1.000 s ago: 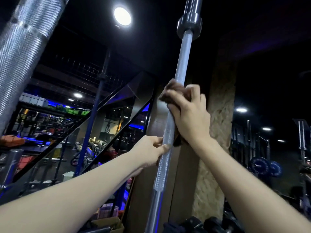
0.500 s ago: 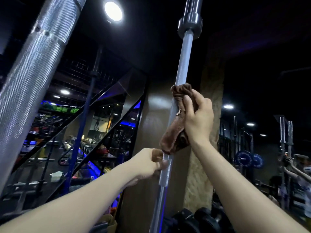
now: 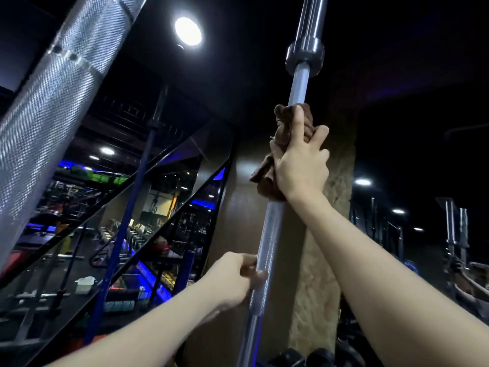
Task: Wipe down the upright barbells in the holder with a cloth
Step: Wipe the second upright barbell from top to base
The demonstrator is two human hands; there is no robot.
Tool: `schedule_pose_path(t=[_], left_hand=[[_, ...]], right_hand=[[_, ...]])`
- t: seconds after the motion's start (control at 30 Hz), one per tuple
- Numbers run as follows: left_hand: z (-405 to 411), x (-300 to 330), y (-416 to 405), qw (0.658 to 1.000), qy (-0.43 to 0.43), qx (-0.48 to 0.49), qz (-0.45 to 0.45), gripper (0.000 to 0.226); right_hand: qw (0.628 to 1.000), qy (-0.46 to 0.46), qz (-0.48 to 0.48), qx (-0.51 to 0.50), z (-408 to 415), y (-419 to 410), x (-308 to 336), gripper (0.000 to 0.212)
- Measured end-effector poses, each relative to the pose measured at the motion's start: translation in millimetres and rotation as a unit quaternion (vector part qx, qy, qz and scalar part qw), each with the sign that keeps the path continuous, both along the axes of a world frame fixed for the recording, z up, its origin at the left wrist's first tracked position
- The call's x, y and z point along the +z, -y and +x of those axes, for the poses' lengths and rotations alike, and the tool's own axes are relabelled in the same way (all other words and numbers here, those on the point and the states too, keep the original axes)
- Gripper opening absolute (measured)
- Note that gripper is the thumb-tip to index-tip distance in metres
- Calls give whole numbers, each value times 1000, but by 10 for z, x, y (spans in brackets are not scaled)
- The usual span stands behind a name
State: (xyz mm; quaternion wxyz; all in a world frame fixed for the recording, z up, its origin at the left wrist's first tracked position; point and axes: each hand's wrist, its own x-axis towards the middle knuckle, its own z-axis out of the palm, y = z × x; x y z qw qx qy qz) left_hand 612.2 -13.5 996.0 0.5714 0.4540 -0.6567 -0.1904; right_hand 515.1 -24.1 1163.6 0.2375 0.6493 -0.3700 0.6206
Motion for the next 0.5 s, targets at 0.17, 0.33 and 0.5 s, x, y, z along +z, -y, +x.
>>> schedule_pose_path(t=[0.17,0.33,0.5], left_hand=[[24,17,6,1000,-3,-13,13,14],[38,35,-32,999,-10,-19,39,8],[34,15,-31,996,-33,-73,31,16]], right_hand=[[997,-59,-39,-31,-43,85,-501,54],[994,-97,-16,-51,-120,40,-889,52],[998,35,4,48,-80,104,-113,45]])
